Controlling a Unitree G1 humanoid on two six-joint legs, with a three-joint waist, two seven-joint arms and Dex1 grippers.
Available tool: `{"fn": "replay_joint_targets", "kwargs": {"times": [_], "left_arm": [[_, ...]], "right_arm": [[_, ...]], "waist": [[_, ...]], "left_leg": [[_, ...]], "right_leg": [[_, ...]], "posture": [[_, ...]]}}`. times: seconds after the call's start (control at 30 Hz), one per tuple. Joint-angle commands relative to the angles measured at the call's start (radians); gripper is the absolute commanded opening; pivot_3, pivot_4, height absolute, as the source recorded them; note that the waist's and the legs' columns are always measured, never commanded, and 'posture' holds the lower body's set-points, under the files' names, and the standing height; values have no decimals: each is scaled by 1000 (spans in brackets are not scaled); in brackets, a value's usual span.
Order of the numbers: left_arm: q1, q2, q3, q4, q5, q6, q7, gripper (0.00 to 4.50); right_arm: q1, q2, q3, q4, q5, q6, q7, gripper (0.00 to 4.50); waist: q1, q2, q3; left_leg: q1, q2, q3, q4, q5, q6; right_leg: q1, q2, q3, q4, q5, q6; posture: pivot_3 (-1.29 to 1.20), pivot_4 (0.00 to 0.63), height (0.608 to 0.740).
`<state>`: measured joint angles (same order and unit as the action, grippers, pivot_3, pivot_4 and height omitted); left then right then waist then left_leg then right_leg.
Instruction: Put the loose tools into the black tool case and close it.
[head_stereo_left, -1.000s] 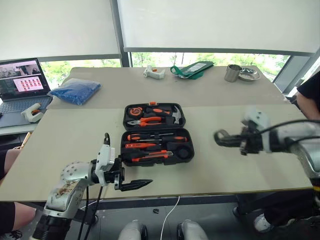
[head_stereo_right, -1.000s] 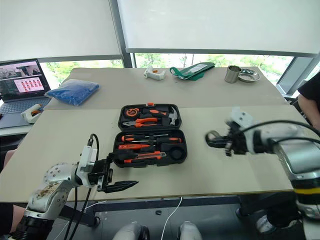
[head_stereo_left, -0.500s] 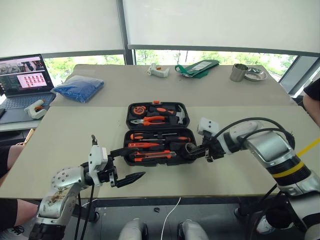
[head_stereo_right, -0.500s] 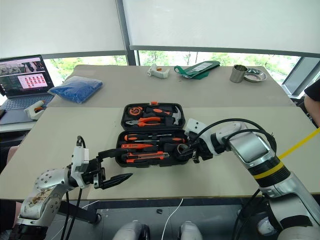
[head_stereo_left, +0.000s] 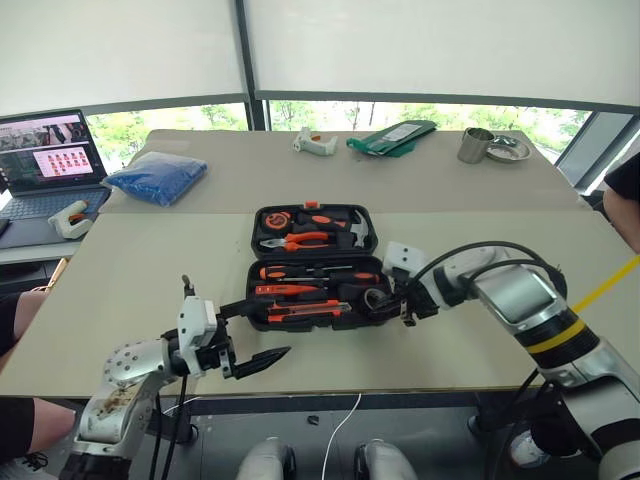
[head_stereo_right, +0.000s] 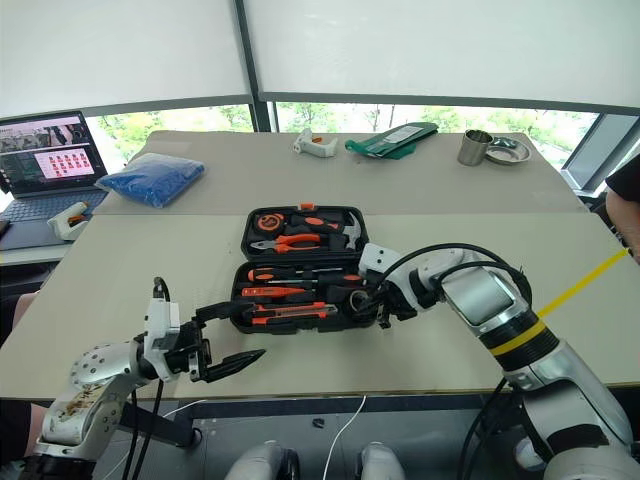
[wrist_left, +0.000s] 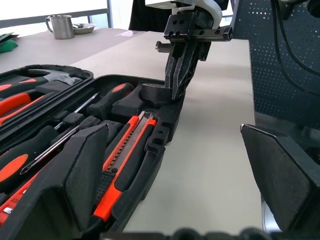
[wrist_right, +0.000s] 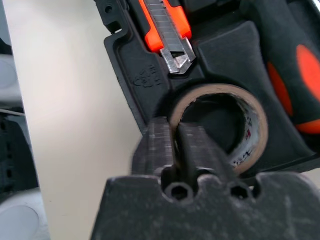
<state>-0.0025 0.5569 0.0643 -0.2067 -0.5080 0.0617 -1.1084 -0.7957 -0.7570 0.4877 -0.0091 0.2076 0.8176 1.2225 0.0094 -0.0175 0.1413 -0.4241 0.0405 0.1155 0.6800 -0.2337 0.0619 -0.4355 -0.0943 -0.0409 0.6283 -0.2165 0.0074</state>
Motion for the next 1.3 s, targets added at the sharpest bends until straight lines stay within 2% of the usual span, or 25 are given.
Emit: {"fn": "replay_joint_targets", "kwargs": {"times": [0.03, 0.13, 0.2, 0.3, 0.43, 0.47, 0.5, 0.53, 0.63, 0.73, 0.8, 1.03, 1.17, 1.3], "left_arm": [[5, 2, 20, -52, -20, -4, 18, 4500], [10, 13, 55, -51, -32, 8, 40, 4500], [-7, 25, 96, -26, -31, 21, 76, 4500], [-60, 41, 137, 33, -8, 59, 149, 4500], [-182, 44, 171, 156, 33, 188, 323, 3532], [-221, 38, 178, 186, 29, 243, 372, 3149], [-256, 35, 181, 213, 25, 287, 405, 2740], [-283, 36, 177, 233, 24, 327, 421, 2366], [-355, 50, 128, 293, 97, 360, 462, 1297], [-446, 24, 116, 364, 122, 408, 524, 112], [-484, 20, 67, 415, 166, 403, 516, 0], [-563, -19, -11, 548, 228, 368, 471, 0], [-590, -26, -36, 591, 237, 330, 401, 0], [-620, -27, -57, 637, 243, 262, 301, 0]], "right_arm": [[-35, -26, -29, -52, 25, 9, 62, 1991], [-44, -48, -74, -70, 55, 14, 88, 3054], [-40, -52, -153, -76, 102, 31, 84, 3677], [-30, -45, -240, -26, 113, -23, 40, 3677], [-38, -19, -271, 126, 24, -133, -67, 3749], [-54, -7, -259, 176, -11, -166, -100, 3267], [-71, 7, -245, 222, -45, -197, -130, 3100], [-88, 22, -233, 265, -76, -233, -157, 2721], [-139, 63, -177, 403, -183, -360, -219, 1714], [-199, 126, -152, 591, -264, -499, -303, 642], [-229, 165, -149, 711, -293, -581, -341, 22], [-289, 293, -174, 941, -310, -753, -333, 22], [-294, 340, -187, 1002, -287, -808, -233, 22], [-277, 349, -210, 993, -283, -807, -192, 22]], "waist": [[0, 0, 0], [-1, 0, 0], [0, 0, 0], [2, 0, 0], [3, -1, 0], [2, -1, 0], [0, -1, 0], [-1, -1, 1], [-12, -2, 1], [-20, -2, 1], [-22, -2, 1], [-25, -3, 1], [-25, -3, 1], [-26, -3, 1]], "left_leg": [[0, 0, 0, 0, 0, 0], [0, 0, 0, 0, 0, 0], [0, 1, 0, 0, 0, 0], [0, 1, 0, 0, 0, -1], [2, 1, 0, 1, 1, -1], [1, 1, 0, 1, 1, -1], [1, 1, 0, 1, 2, -1], [1, 1, 0, 1, 2, -1], [0, 0, 1, 1, 3, -2], [0, -1, 1, -1, 4, -4], [0, 0, 1, -1, 5, -5], [-1, -2, 2, -2, 8, -11], [-1, -1, 2, -2, 8, -11], [-1, -1, 1, -2, 8, -11]], "right_leg": [[0, 0, 0, 0, 0, 0], [0, 0, 0, 0, 0, 0], [-1, 0, 0, 0, 0, 0], [-1, 1, 0, 1, 0, -1], [2, 1, -1, 1, 1, -1], [2, 1, -1, 0, 1, -1], [2, 2, -1, 0, 2, -1], [2, 2, 0, 1, 2, -1], [-1, 2, 1, 2, 3, 0], [-2, 4, 1, 3, 3, 0], [-2, 4, 0, 3, 3, 0], [-2, 3, 1, 3, 3, 1], [-2, 3, 0, 3, 3, 1], [-2, 3, 0, 3, 3, 1]], "posture": [[0, 150, 740], [0, 150, 740], [0, 150, 740], [0, 150, 740], [0, 150, 740], [0, 150, 740], [0, 150, 740], [0, 150, 740], [0, 150, 740], [0, 150, 740], [0, 150, 740], [0, 150, 740], [0, 150, 740], [0, 150, 740]]}}
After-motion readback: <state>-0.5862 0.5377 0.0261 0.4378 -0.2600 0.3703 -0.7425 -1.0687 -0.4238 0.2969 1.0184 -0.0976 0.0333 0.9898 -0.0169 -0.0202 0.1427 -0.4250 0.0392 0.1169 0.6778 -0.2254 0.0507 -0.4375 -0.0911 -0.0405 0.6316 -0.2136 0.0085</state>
